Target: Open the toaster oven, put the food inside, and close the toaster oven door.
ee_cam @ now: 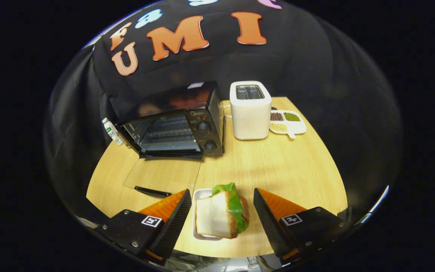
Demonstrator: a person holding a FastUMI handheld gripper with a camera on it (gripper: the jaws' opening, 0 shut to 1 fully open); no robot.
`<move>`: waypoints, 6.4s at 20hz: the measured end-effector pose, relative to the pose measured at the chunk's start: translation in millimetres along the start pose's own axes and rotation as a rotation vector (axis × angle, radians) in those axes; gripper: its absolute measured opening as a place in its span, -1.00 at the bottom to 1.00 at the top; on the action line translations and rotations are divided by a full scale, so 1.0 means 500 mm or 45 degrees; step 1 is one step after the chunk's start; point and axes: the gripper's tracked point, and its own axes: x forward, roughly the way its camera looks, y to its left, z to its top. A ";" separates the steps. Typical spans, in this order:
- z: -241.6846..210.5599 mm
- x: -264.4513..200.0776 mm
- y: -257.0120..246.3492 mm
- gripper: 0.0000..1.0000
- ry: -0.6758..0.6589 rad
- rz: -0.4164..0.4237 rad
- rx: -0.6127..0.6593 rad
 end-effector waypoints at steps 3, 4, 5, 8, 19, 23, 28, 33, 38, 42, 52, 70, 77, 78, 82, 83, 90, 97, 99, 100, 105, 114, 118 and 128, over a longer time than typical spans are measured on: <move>-0.022 0.022 -0.033 0.97 0.118 0.068 0.091; -0.031 0.031 -0.039 0.98 0.168 0.102 0.135; -0.036 0.041 -0.040 0.98 0.214 0.147 0.193; -0.067 0.064 -0.035 0.98 0.376 0.236 0.275; -0.118 0.066 0.013 -0.18 0.670 0.344 0.305; -0.091 0.036 0.010 -0.48 0.556 0.254 0.266; -0.017 -0.030 0.060 -0.53 0.338 0.275 0.388; 0.027 -0.066 0.131 -0.54 0.161 0.372 0.579; 0.050 -0.027 0.229 -0.54 0.025 0.521 0.759; 0.074 0.040 0.321 -0.54 -0.072 0.651 0.937; 0.144 0.266 0.373 -0.54 -0.341 0.564 1.376; 0.219 0.431 0.459 0.18 -0.347 0.363 1.542; 0.195 0.415 0.469 0.42 -0.304 0.332 1.503; 0.188 0.417 0.465 0.46 -0.291 0.310 1.494; 0.174 0.404 0.472 0.95 -0.267 0.309 1.474; 0.174 0.401 0.477 0.95 -0.267 0.313 1.462; 0.120 0.290 0.469 0.97 -0.308 0.303 1.270; 0.043 0.125 0.452 0.96 -0.337 0.260 0.907; 0.007 0.092 0.432 0.96 -0.332 0.194 0.737; -0.002 0.076 0.425 0.96 -0.332 0.163 0.672; -0.049 0.034 0.396 0.96 -0.333 -0.032 0.334; -0.197 0.133 0.414 0.98 -0.077 -0.186 -0.053; -0.226 0.180 0.411 0.98 0.009 -0.190 -0.071; -0.228 0.248 0.401 0.99 0.092 -0.255 -0.098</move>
